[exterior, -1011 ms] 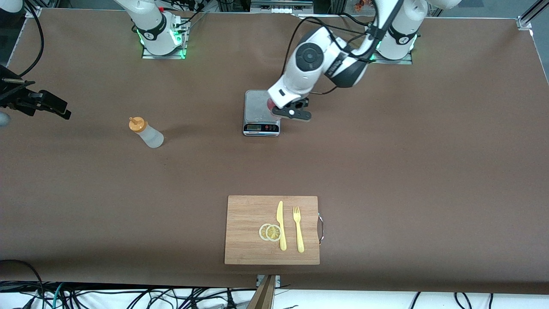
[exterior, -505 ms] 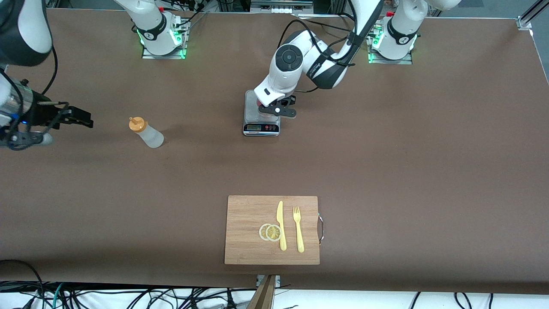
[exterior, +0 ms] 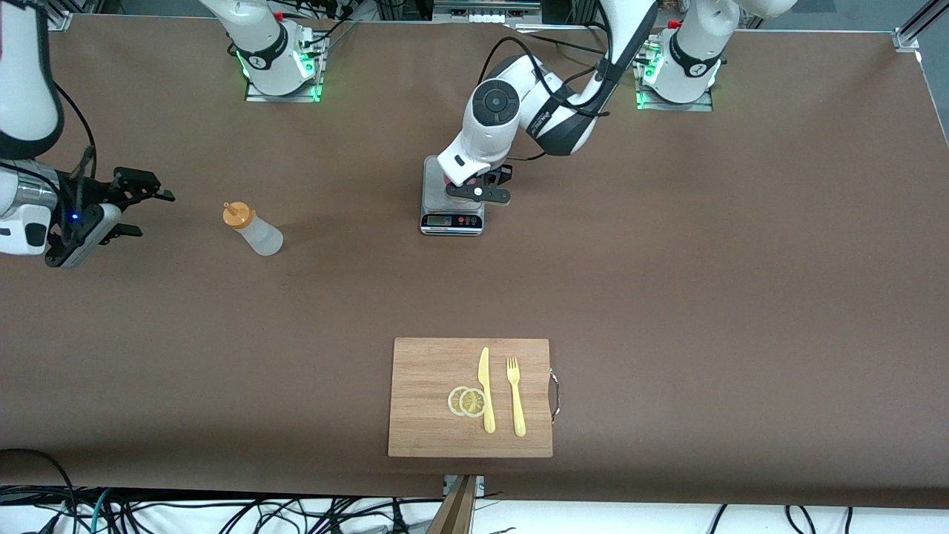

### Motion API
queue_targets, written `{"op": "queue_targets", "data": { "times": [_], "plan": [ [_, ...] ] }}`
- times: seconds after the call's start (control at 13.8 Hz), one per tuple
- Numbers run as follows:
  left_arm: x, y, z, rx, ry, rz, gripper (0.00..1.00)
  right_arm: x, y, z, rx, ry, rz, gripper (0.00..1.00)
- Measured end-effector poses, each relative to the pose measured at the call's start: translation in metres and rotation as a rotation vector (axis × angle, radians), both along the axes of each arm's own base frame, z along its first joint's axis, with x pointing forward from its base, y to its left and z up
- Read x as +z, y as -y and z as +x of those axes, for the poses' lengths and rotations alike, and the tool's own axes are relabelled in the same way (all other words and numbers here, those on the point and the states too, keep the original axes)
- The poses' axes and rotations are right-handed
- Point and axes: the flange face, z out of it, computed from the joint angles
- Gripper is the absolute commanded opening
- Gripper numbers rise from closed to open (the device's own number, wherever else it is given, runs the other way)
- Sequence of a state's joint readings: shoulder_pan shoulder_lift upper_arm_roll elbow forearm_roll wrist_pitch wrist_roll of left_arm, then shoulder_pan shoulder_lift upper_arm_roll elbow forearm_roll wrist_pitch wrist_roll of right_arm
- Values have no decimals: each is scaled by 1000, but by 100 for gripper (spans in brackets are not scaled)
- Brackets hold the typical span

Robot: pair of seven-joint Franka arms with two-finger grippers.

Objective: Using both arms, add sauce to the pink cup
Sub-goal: 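Carry the pink cup with the left gripper onto the scale, then release the cup on the scale while the right gripper grasps the bottle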

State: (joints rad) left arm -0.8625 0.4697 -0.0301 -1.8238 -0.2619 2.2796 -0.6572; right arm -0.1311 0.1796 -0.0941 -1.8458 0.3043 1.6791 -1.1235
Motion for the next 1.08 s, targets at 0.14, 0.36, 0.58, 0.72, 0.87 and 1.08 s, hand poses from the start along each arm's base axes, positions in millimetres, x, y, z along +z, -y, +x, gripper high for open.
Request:
{"op": "queue_targets", "data": {
  "times": [0.14,0.36,0.58,0.72,0.87,1.08],
  "plan": [
    [27,-1,13,23,-7,-12,100,-36,25,-14,138,53,165,100],
    [107,-24,44,43,-48,16,100,-97,58,-33,307,155,404,100],
    [188,-70,78,30,-35,104,100,-172,75,-51,389,264,660,100],
    [218,-108,102,20,-12,118,100,-217,76,-62,414,337,782,100],
    [239,-165,132,20,12,129,100,-252,71,-71,414,393,886,100],
    [274,-278,169,15,42,146,100,-282,59,-73,432,455,999,100]
  ]
}}
